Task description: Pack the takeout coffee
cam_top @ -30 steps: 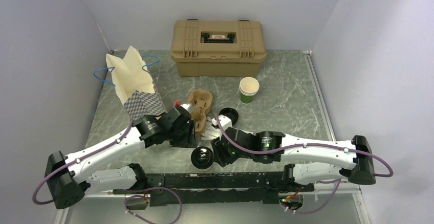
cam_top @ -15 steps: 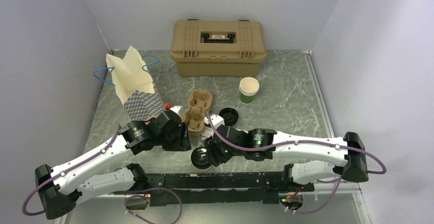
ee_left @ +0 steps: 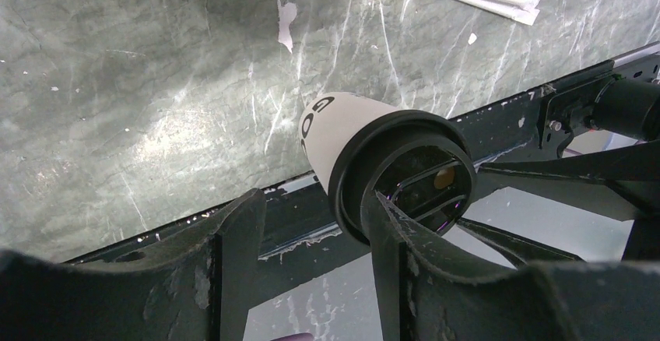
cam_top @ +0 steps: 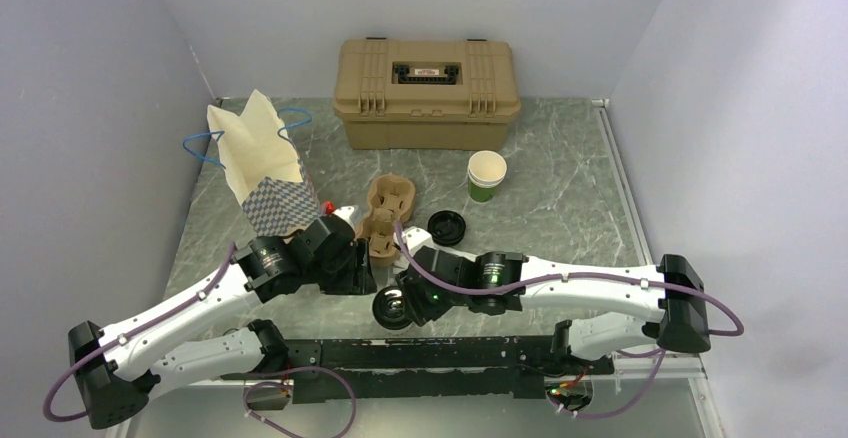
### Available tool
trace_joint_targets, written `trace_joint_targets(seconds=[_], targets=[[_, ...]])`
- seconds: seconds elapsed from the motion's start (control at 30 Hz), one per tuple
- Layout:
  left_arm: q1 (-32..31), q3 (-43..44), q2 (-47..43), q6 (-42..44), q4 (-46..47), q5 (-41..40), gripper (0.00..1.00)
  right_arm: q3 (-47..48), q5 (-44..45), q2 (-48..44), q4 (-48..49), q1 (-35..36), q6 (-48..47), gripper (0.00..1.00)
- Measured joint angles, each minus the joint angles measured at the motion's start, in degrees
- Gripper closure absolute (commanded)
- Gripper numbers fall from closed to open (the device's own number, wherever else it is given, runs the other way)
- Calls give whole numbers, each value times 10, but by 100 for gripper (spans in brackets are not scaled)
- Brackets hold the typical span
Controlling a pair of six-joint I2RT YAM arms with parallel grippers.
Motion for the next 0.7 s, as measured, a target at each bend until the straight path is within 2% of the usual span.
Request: trace_joint_targets(seconds=[0.7], targets=[[0, -6, -11, 0, 5, 13, 43, 52, 71, 53, -55, 0, -21, 70]])
